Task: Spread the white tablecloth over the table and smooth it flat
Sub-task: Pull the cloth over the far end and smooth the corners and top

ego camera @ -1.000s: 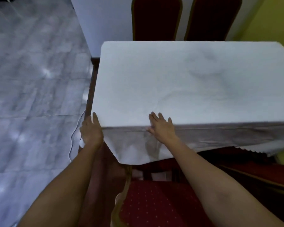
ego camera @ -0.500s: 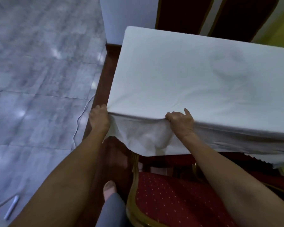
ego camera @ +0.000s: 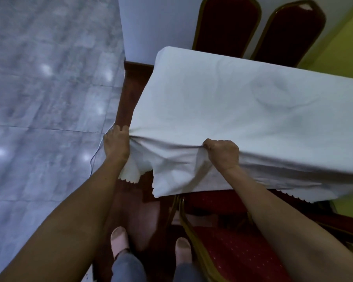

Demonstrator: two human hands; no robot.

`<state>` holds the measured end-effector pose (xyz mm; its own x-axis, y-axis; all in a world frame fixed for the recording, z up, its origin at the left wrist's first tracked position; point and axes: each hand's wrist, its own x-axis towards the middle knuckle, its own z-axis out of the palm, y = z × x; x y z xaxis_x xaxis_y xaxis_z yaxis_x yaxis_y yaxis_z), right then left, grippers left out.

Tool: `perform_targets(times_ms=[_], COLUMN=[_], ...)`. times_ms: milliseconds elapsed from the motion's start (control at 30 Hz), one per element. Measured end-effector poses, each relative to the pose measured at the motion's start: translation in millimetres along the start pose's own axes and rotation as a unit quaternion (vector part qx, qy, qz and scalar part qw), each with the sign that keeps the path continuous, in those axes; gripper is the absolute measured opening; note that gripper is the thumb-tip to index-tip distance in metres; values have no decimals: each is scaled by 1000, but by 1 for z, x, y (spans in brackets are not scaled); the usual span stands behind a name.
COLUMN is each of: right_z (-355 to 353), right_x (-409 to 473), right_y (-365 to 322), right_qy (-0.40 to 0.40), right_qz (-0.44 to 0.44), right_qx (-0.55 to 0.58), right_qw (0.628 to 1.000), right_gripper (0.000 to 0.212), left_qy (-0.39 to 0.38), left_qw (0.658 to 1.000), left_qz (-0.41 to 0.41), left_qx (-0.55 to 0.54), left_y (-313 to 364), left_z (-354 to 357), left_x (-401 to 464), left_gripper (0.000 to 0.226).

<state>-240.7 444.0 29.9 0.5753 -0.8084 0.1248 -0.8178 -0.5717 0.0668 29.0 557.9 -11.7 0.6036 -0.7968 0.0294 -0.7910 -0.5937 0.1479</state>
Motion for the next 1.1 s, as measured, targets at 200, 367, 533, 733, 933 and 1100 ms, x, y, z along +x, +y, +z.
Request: perform_targets(times_ms=[200, 367, 533, 733, 933, 1100], right_z=[-8, -4, 19, 45, 56, 68], right_x=[5, 17, 30, 15, 31, 72], right_y=[-35, -56, -78, -68, -44, -37], right_qy=[-61, -162, -243, -250, -214, -179], right_qz=[27, 114, 220, 211, 227, 190], right_qx=[-65, 14, 141, 113, 105, 82], right_qw=[996, 980, 934, 938, 944, 962], right_gripper=[29, 39, 58, 64, 64, 66], left_qy=[-111, -189, -261, -232, -197, -208], left_qw=[994, 970, 922, 937, 949, 948], left_qz=[3, -19, 174, 163, 88, 64], left_qx=[23, -150, -228, -204, -229, -233], left_y=[-28, -14, 56, 71, 86, 99], left_z=[15, 32, 25, 38, 40, 39], left_x=[7, 3, -12, -18, 15, 64], left_gripper=[31, 54, 58, 65, 63, 63])
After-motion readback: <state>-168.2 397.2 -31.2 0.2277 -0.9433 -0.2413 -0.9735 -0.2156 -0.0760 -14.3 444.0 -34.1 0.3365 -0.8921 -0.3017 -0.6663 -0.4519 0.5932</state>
